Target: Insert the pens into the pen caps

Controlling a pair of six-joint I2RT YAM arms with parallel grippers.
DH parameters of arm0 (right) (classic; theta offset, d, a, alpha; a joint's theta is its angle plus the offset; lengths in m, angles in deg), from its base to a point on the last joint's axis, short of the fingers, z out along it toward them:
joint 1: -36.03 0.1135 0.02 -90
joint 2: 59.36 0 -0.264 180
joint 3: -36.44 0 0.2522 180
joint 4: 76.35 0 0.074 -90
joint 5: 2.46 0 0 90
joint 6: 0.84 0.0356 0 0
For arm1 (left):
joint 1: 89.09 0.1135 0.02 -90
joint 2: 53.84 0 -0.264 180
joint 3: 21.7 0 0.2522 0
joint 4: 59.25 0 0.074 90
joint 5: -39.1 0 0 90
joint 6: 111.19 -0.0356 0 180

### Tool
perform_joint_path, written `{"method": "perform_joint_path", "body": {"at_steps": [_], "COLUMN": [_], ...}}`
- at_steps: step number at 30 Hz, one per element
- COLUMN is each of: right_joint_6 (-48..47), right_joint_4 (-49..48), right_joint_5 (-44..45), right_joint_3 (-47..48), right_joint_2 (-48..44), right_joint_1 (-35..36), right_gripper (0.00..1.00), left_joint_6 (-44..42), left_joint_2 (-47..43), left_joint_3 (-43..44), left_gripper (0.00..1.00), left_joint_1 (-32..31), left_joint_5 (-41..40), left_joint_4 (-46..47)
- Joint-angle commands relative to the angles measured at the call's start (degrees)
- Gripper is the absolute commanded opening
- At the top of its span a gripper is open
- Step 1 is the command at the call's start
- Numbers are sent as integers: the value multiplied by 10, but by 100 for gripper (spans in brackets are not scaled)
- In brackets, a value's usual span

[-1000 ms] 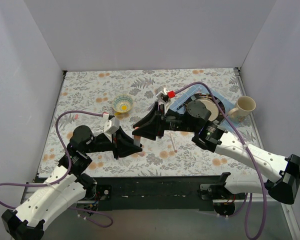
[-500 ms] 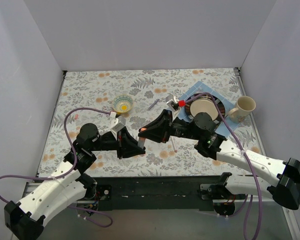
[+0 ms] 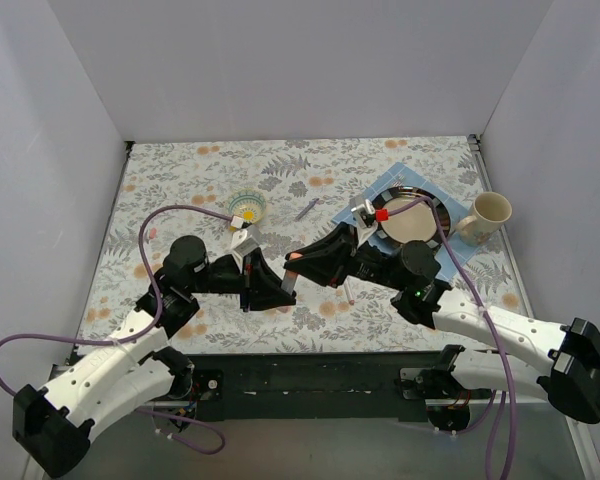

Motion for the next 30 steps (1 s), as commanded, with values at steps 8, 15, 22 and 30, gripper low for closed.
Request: {"method": "perform_joint_path", "body": {"at_steps": [8,15,22,30], "right_joint_6": [38,49,11,-42], "right_joint_4": [80,74,243,417], "right_joint_5": [-122,-99,60,276], "right_joint_3": [-78,-78,63,156], "right_joint_2": [63,56,-17,-99], "right_joint_1": [85,96,67,65], "right_gripper": [1,1,32,81], "left_joint_6": [-9,8,9,28], "left_joint_2": [26,42,-6,-57], "left_joint_3": [135,145,81,29], "left_gripper": [0,0,0,0], "left_joint_1": [31,53,52,52], "left_joint_5": [-171,-125,-112,-213], "left_joint_4": [151,155,39,-87]}}
